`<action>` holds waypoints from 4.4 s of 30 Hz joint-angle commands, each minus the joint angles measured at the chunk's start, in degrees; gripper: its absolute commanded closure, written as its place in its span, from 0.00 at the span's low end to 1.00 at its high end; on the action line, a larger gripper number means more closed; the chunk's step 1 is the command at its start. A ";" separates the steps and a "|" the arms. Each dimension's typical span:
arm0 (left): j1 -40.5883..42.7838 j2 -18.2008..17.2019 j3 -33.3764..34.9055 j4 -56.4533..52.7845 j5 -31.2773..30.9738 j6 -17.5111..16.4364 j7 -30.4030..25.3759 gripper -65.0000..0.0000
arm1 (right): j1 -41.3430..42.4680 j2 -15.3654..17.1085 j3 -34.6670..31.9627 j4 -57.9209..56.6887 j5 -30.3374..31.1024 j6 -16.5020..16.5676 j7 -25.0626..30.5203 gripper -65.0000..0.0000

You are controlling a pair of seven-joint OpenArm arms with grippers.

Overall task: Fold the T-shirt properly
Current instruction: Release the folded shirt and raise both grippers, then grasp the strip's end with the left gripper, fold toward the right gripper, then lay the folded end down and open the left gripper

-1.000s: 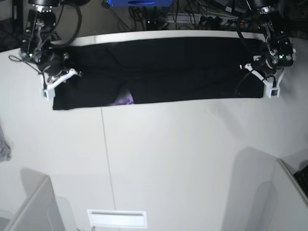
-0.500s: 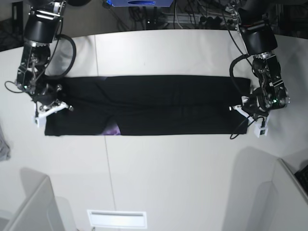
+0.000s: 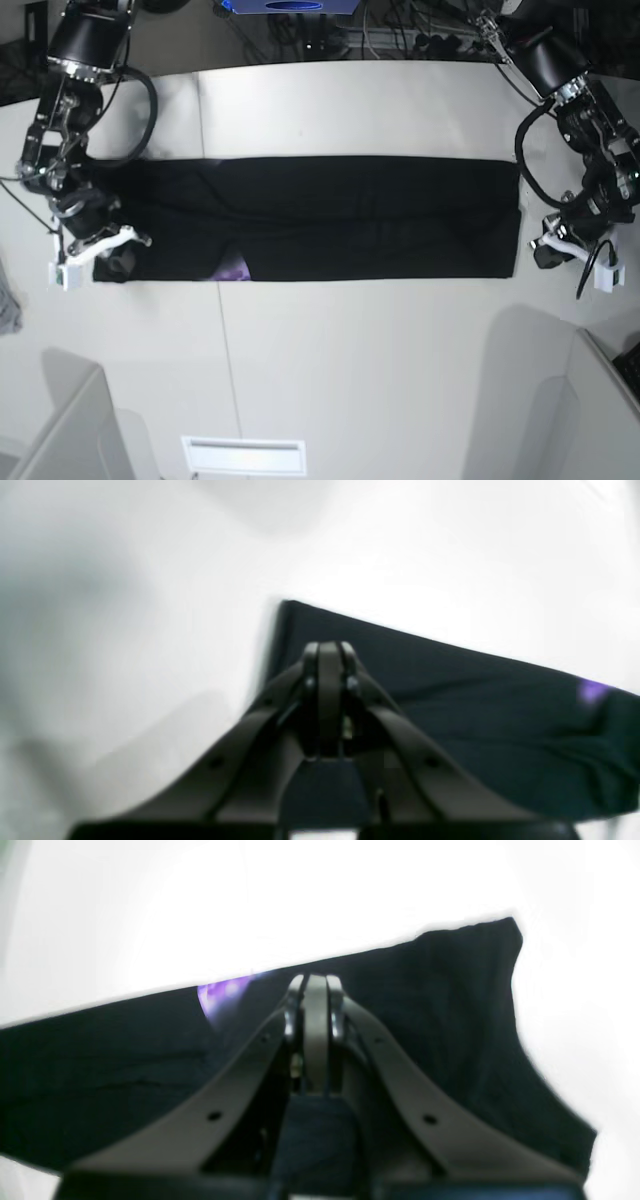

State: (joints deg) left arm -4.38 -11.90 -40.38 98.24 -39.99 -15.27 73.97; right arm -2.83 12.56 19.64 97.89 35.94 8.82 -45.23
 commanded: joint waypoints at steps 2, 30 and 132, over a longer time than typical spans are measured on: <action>2.23 -1.68 -1.95 1.76 -1.73 -0.07 -0.44 1.00 | -2.05 0.50 0.36 2.90 0.67 0.19 0.79 1.00; 5.13 -1.86 9.66 -17.49 -1.73 -0.34 -17.05 0.14 | -13.48 -5.48 -0.52 8.36 0.58 2.30 0.71 1.00; 0.73 8.16 48.34 -5.01 5.83 6.70 -17.05 1.00 | -18.22 -5.57 0.19 12.93 0.67 3.97 0.53 1.00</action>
State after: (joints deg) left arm -2.70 -3.97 8.03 92.38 -33.23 -8.34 57.82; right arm -21.61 6.57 19.51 109.91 35.92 12.47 -45.74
